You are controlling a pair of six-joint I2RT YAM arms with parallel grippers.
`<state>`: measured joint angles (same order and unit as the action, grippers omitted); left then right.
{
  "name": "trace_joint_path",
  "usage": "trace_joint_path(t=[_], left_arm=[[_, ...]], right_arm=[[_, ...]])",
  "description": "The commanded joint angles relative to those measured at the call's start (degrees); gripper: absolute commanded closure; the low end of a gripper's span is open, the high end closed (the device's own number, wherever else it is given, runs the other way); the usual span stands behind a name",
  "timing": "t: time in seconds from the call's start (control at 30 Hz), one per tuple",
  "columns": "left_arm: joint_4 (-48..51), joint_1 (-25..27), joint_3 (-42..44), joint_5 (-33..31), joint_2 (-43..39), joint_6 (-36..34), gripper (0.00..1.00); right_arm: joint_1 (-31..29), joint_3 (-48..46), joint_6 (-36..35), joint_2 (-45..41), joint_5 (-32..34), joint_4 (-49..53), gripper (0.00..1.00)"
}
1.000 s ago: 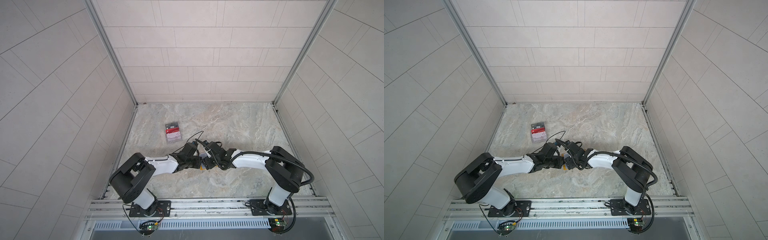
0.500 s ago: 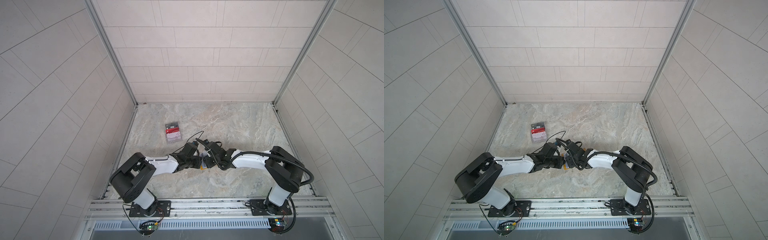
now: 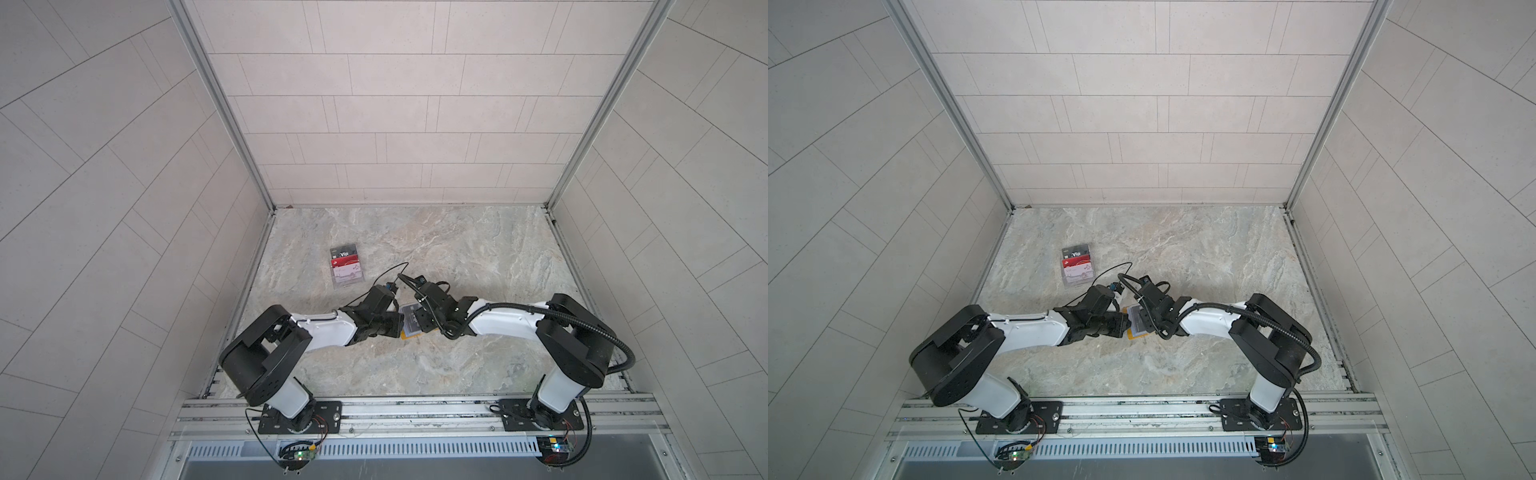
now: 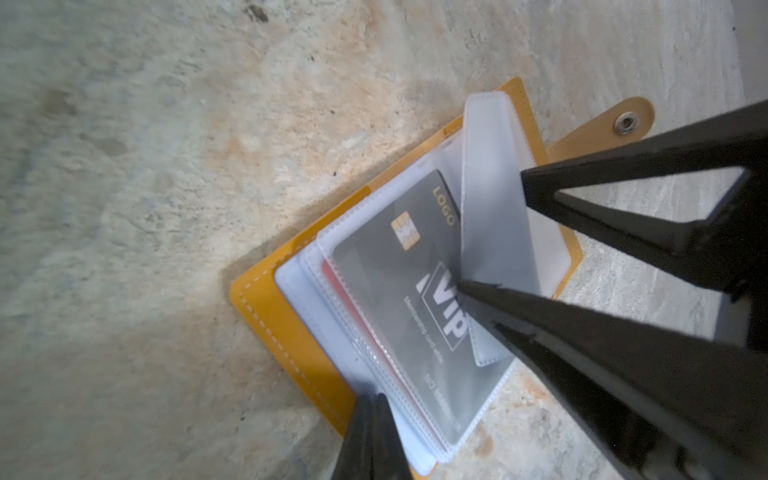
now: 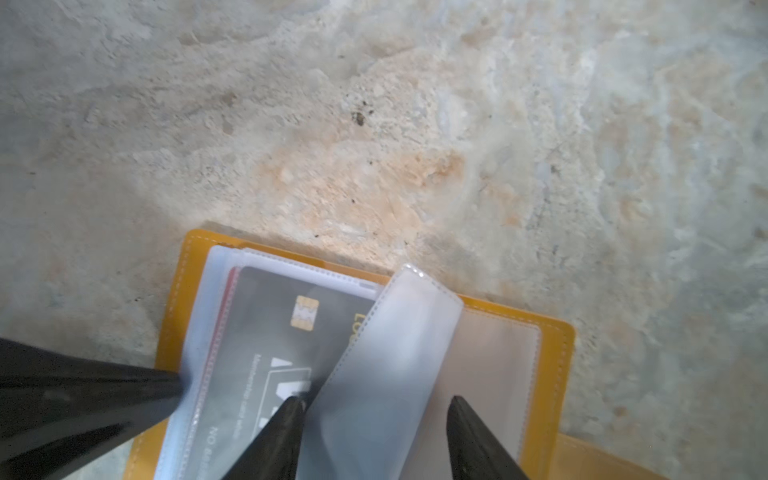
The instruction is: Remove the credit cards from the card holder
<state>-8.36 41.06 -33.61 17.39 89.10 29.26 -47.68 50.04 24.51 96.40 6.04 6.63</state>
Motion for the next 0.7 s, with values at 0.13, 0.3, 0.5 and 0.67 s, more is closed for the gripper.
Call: trace_joint_path(t=[0.13, 0.3, 0.5, 0.67], left_arm=[[5.2, 0.3, 0.6, 0.3, 1.4, -1.4, 1.00], [5.3, 0.3, 0.6, 0.3, 1.6, -1.5, 1.00], [5.3, 0.3, 0.5, 0.3, 1.6, -1.5, 1.00], [5.6, 0.3, 0.3, 0.4, 1.6, -1.7, 1.00]], right_arm=[[1.0, -2.1, 0.7, -2.8, 3.9, 4.1, 0.43], [1.4, -3.2, 1.1, -4.8, 5.0, 4.3, 0.45], [1.8, -4.5, 2.0, -7.4, 7.2, 5.1, 0.47], [1.9, -4.5, 2.7, -10.2, 10.7, 7.3, 0.48]])
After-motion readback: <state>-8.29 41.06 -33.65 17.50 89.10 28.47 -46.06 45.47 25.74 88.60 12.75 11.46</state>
